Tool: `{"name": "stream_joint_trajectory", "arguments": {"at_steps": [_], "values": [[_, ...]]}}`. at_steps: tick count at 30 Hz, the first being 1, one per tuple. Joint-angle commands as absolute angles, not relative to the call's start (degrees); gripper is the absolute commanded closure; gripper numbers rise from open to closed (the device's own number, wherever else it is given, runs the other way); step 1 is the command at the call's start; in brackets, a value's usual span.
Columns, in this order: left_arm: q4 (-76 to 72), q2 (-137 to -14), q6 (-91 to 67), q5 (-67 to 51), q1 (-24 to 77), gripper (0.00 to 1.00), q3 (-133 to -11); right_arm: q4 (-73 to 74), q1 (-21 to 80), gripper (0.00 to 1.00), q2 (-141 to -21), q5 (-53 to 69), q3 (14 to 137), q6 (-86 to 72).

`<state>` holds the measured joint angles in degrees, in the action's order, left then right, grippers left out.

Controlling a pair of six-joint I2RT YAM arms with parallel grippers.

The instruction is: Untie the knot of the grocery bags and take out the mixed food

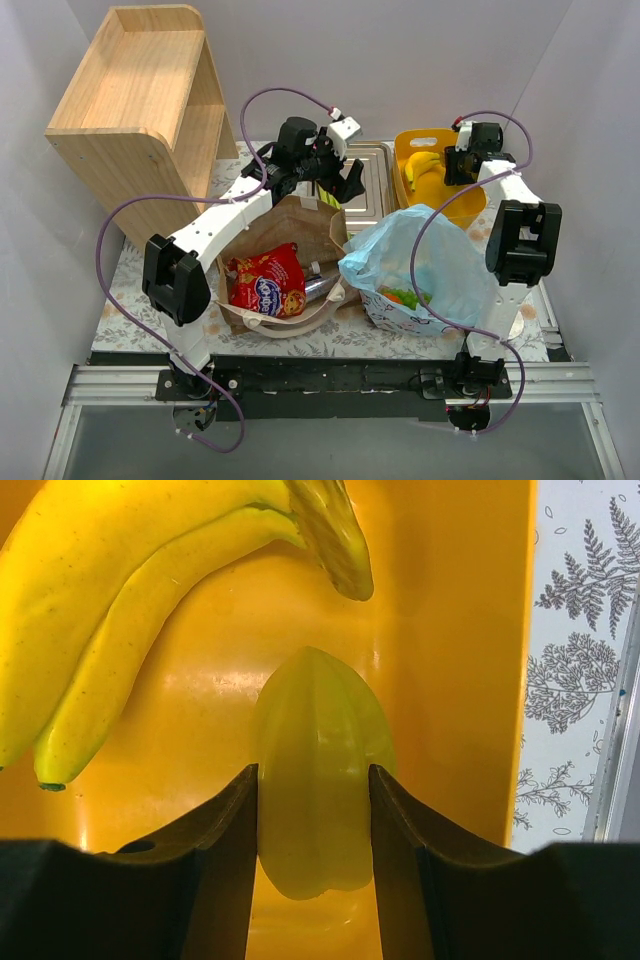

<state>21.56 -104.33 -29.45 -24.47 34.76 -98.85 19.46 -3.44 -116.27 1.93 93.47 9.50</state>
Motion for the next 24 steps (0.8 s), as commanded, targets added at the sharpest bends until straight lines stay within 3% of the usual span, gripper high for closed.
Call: {"name": "stream_joint_trajectory", "arguments": {"at_steps": [1,4,8,11,20,24], "values": [[21.7,-99.3,-29.4,-24.3,35.2,0.09,-97.9,16.7,-3.3,0.92,-117.2,1.3,97.8,11.3],[21.8,-98.0,-29.3,-24.1,35.3,0.1,-96.7,16.4,-3.3,0.78,-117.7,0.8,98.6,11.7],[21.8,-96.4,-29.0,-24.1,35.5,0.09,-95.1,16.5,-3.3,0.45,-117.5,0.4,98.4,11.3],[22.1,-95.6,-28.8,-24.0,35.6,0.09,-94.7,16.4,-3.3,0.36,-116.7,0.7,97.6,11.1],[22.1,-95.3,-28.4,-23.9,36.0,0.09,-94.9,16.7,-3.3,0.29,-111.5,2.1,96.4,9.1],[21.8,-94.7,-28.1,-23.9,36.0,0.09,-95.1,17.5,-3.3,0.3,-102.7,6.6,94.8,6.8]]}}
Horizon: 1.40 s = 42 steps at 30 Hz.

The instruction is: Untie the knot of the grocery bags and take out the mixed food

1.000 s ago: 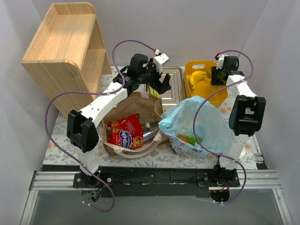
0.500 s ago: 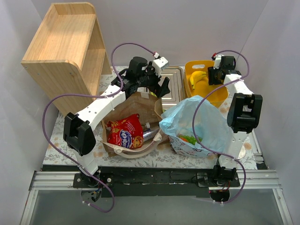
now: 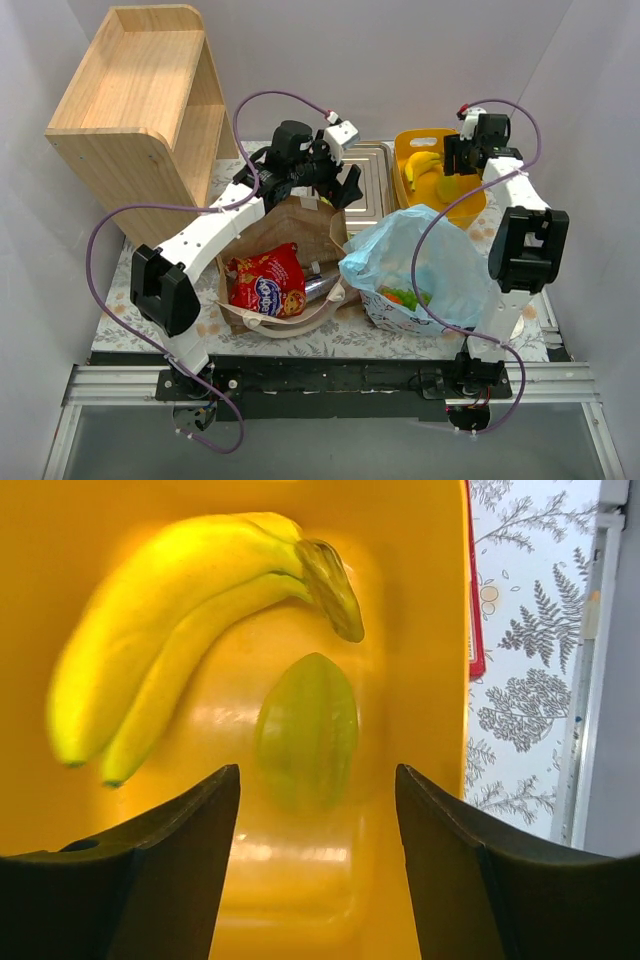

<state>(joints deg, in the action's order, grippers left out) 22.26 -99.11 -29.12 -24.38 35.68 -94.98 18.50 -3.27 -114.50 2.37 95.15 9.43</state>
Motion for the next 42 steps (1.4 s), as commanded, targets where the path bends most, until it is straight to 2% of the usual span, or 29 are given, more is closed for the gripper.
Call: {"name": "stream_joint_trajectory", "arguments": {"at_steps": [1,6,10,14,18,24,30,33,34,35,37,38,40,42], "values": [[21.8,-94.2,-28.1,-23.7,36.0,0.09,-95.1,17.6,-3.3,0.29,-100.8,7.7,93.3,6.1],[21.5,-91.5,-28.0,-24.4,36.0,0.09,-94.8,19.0,-3.3,0.27,-84.9,18.3,83.1,6.7],[19.6,-89.1,-30.3,-28.1,36.0,0.09,-96.7,23.6,-3.2,0.26,-75.2,15.9,77.0,7.5],[18.4,-88.2,-33.6,-36.2,36.2,0.08,-101.0,28.1,-3.2,0.27,-65.3,16.3,77.5,10.7],[21.2,-87.6,-33.9,-43.5,38.4,0.06,-103.5,33.4,-3.3,0.33,-54.4,29.9,74.6,21.2],[33.3,-90.6,-19.9,-38.9,50.3,0.05,-105.9,46.7,-3.1,0.41,-40.7,39.0,72.3,39.8],[33.9,-97.8,-14.0,-22.5,55.5,0.07,-107.5,61.8,-3.2,0.55,-34.0,45.5,71.5,56.5],[34.1,-101.0,-13.6,-20.7,55.5,0.22,-111.2,64.8,-3.2,0.6,-30.4,47.9,63.7,60.5],[34.0,-101.3,-13.8,-21.2,55.5,0.35,-112.1,62.8,-3.2,0.61,-29.5,48.3,61.4,60.9],[34.0,-101.3,-14.3,-21.9,55.5,0.41,-112.9,60.6,-3.3,0.62,-27.9,48.8,58.4,60.8],[33.1,-100.7,-16.9,-23.4,55.5,0.59,-114.4,56.5,-3.2,0.64,-27.4,49.8,51.5,60.4],[32.6,-100.3,-17.8,-23.7,55.5,0.79,-114.4,52.3,-3.2,0.66,-28.1,50.3,49.8,60.3],[31.9,-98.0,-19.0,-27.1,55.5,0.87,-113.0,47.8,-3.2,0.67,-29.5,50.5,44.7,59.6],[30.5,-94.9,-20.0,-30.8,55.6,0.87,-111.4,44.3,-1.9,0.71,-32.9,48.9,41.2,61.1]]}}
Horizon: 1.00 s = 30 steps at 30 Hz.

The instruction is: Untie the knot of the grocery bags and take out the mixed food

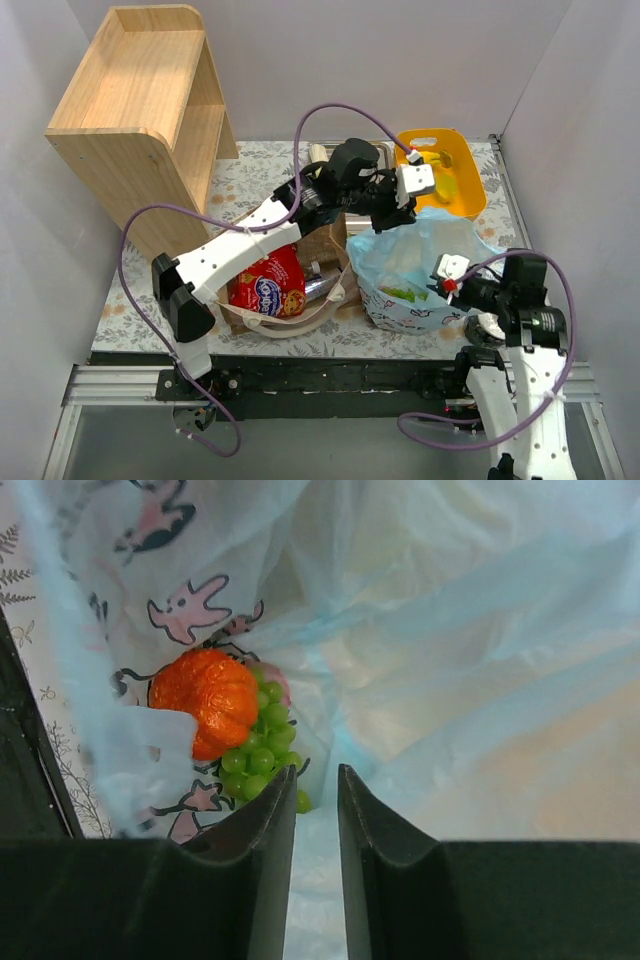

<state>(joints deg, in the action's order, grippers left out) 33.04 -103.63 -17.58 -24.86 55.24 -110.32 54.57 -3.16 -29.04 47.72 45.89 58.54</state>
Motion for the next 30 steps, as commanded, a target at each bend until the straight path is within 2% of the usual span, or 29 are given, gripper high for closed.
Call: {"name": "stream_joint_trajectory", "arguments": {"at_steps": [1,4,6,8,11,15,17,19,20,21,24,27,28,30], "values": [[29.9,-94.1,-20.7,-31.3,55.8,0.87,-110.3,43.8,-0.1,0.74,-34.3,48.0,40.7,63.3],[29.3,-90.7,-21.7,-32.2,56.7,0.88,-107.8,48.6,9.5,0.79,-38.2,44.4,39.5,70.9],[25.8,-88.4,-20.0,-32.1,57.5,0.97,-103.9,55.7,15.6,0.81,-37.8,41.4,38.3,74.9],[21.0,-83.5,-18.1,-30.2,59.1,1.0,-97.2,58.7,24.1,0.81,-33.8,39.2,35.5,77.7],[11.6,-78.7,-14.3,-26.4,61.5,1.0,-91.1,63.4,28.5,0.82,-28.2,37.0,33.5,82.9],[12.9,-78.8,-12.4,-24.4,62.3,1.0,-88.2,68.2,28.5,0.83,-24.9,37.3,33.6,88.9],[13.3,-78.4,-12.5,-23.6,62.3,0.74,-86.8,63.8,28.4,0.83,-23.5,36.8,33.6,86.8],[13.3,-77.8,-14.5,-23.0,62.3,0.59,-85.4,56.6,28.5,0.84,-23.2,34.2,33.4,75.5],[13.3,-77.7,-15.7,-22.1,62.3,0.5,-85.1,47.6,28.5,0.84,-24.0,32.4,33.2,69.3],[13.4,-77.5,-17.2,-20.4,62.3,0.47,-84.7,43.0,28.5,0.84,-24.9,28.6,33.5,60.3],[13.2,-76.3,-18.9,-18.2,62.3,0.38,-81.5,37.0,28.5,0.84,-31.9,27.5,36.7,51.5],[12.1,-74.4,-18.7,-14.5,62.2,0.34,-77.8,34.5,28.5,0.66,-39.1,32.0,37.9,41.3],[11.9,-73.7,-18.7,-12.3,62.2,0.34,-77.2,33.4,28.5,0.51,-40.6,32.9,37.5,38.9],[11.5,-73.5,-19.0,-10.6,62.1,0.33,-75.9,28.8,28.6,0.42,-44.3,33.6,36.7,36.1]]}}
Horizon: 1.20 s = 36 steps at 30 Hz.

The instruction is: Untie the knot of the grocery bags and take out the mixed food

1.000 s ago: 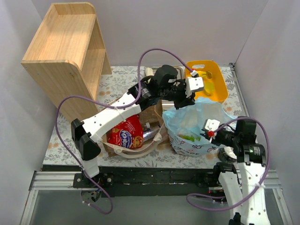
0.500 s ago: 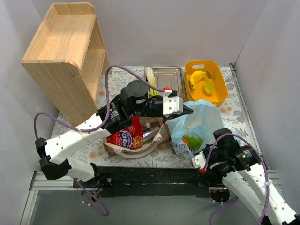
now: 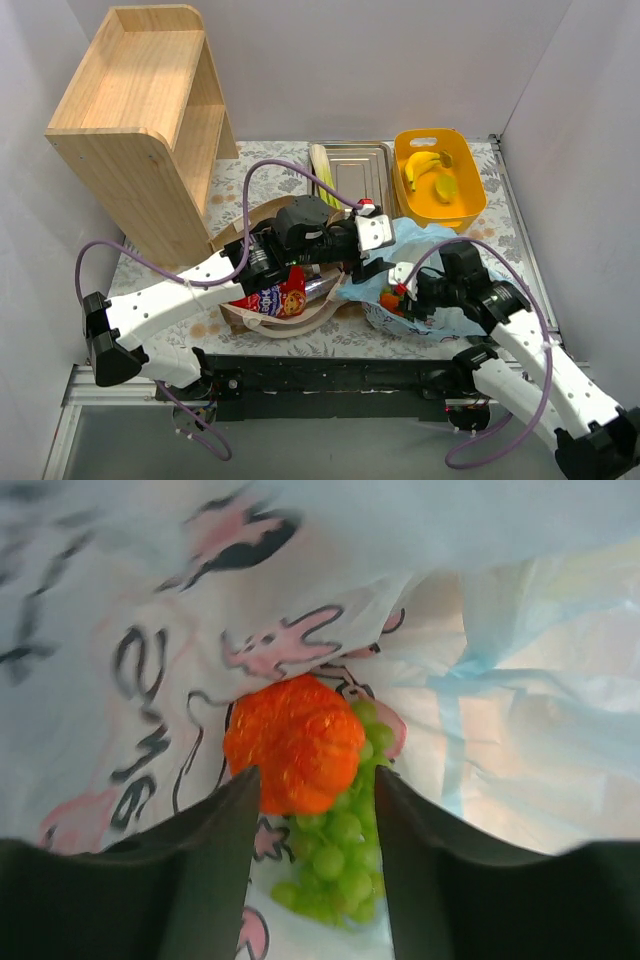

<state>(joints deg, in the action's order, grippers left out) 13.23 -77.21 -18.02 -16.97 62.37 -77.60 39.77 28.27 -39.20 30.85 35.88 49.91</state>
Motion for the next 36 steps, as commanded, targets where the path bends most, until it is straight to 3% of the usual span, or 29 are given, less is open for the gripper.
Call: {"name": "stream_joint_trajectory", "arguments": {"at_steps": [1,3,5,6,7,8,13,18,21,22,24,25,28,31,33,36], "values": [[11.7,-73.5,-19.2,-10.0,62.1,0.33,-75.8,27.1,28.7,0.39,-45.4,33.2,35.8,35.0],[12.7,-73.4,-19.9,-10.2,61.9,0.35,-75.8,24.8,29.2,0.39,-48.8,33.5,35.5,33.6],[13.4,-73.0,-20.0,-11.2,61.6,0.51,-75.7,23.5,30.8,0.39,-52.7,33.7,35.4,33.7],[13.8,-72.9,-19.9,-11.6,61.6,0.61,-75.3,23.6,31.5,0.38,-54.1,33.7,35.5,33.9],[13.8,-72.7,-19.7,-11.7,61.5,0.86,-75.1,23.8,32.6,0.33,-55.4,34.0,35.3,34.3],[13.7,-72.6,-19.4,-11.9,61.5,1.0,-75.0,23.7,33.0,0.29,-56.7,34.5,34.3,34.9],[14.9,-69.7,-18.1,-12.2,61.2,1.0,-73.4,22.2,39.7,0.13,-56.4,28.7,30.2,37.2],[18.7,-64.5,-19.9,-12.7,61.2,1.0,-70.0,22.1,41.6,0.11,-58.0,22.6,26.5,40.0],[18.9,-63.5,-19.9,-12.7,61.2,1.0,-68.5,20.5,42.3,0.22,-57.1,17.4,24.0,41.6],[18.6,-63.5,-19.4,-13.2,61.2,1.0,-67.9,20.0,42.4,0.36,-56.8,15.9,23.7,41.6],[17.3,-63.5,-18.8,-13.4,61.2,1.0,-66.2,19.4,42.3,0.51,-55.9,11.6,24.2,41.2],[16.8,-63.5,-19.0,-13.8,61.2,0.82,-65.7,18.6,42.4,0.66,-54.9,10.4,25.0,41.0],[16.0,-64.4,-22.5,-14.6,61.2,0.31,-65.1,17.8,42.5,0.84,-53.4,5.1,26.7,39.9],[14.6,-65.3,-26.5,-14.7,61.2,0.22,-63.7,18.3,42.5,0.94,-52.0,1.0,29.5,39.5],[12.8,-66.4,-27.9,-15.4,61.1,0.2,-62.6,18.4,42.5,0.99,-51.2,0.2,31.4,38.8],[10.2,-67.8,-28.4,-15.3,61.1,0.2,-61.1,19.4,42.5,0.99,-50.3,0.0,33.9,37.7]]}}
